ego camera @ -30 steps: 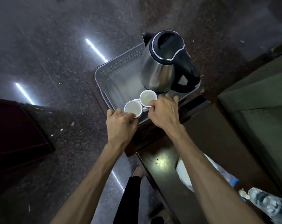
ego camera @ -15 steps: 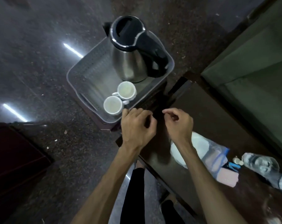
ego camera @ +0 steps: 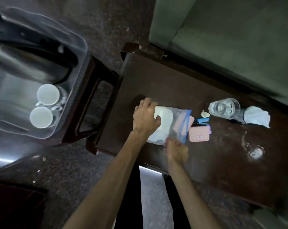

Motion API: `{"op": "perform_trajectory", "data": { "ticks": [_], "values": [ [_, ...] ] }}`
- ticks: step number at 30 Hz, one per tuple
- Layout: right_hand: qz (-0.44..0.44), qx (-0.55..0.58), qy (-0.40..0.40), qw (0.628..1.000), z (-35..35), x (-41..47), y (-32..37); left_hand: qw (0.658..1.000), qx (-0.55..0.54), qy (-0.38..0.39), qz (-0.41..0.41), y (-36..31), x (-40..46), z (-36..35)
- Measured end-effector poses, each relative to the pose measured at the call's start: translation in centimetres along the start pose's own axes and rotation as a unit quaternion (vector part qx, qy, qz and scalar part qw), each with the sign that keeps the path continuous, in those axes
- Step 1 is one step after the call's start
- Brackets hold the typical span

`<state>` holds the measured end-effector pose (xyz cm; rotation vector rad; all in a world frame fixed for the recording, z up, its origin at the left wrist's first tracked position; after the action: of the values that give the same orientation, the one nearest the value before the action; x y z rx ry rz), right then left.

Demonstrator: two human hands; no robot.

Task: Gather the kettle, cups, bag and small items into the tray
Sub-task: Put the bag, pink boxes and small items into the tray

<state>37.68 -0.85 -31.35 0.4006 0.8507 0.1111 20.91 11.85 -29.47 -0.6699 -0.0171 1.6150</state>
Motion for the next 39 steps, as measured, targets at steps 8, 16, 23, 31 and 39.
{"op": "perform_trajectory", "data": {
  "ticks": [8,16,23,31,39],
  "values": [
    [-0.214,0.164,0.087,0.959,-2.4,0.5,-3.9,0.99,0.068,0.114,-0.051,-0.9,4.1,-4.0],
    [-0.024,0.224,0.17,0.959,-2.6,-0.2,3.1,0.947,-0.281,0.142,0.07,5.9,2.0,2.1],
    [0.133,0.111,0.442,0.88,-5.5,-7.4,10.8,0.813,-0.57,0.075,0.091,11.0,-2.4,9.4],
    [0.227,0.037,0.568,0.79,-11.1,-15.6,15.4,0.738,-0.641,-0.187,0.094,18.0,-5.9,15.6],
    [0.309,-0.098,0.507,0.799,-18.5,-23.7,16.6,0.584,-0.763,-0.186,0.206,27.9,-9.7,20.0]
  ]
}}
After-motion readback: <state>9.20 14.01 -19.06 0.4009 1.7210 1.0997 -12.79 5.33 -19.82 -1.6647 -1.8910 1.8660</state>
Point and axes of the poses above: each hand's wrist, its own x-axis towards the middle knuckle, its own z-axis out of the back of the hand, y = z × x, the point moved 7 cm from there along x, towards the middle knuckle, and after that the axes turned 7 degrees about x, right-handed, at the moved point
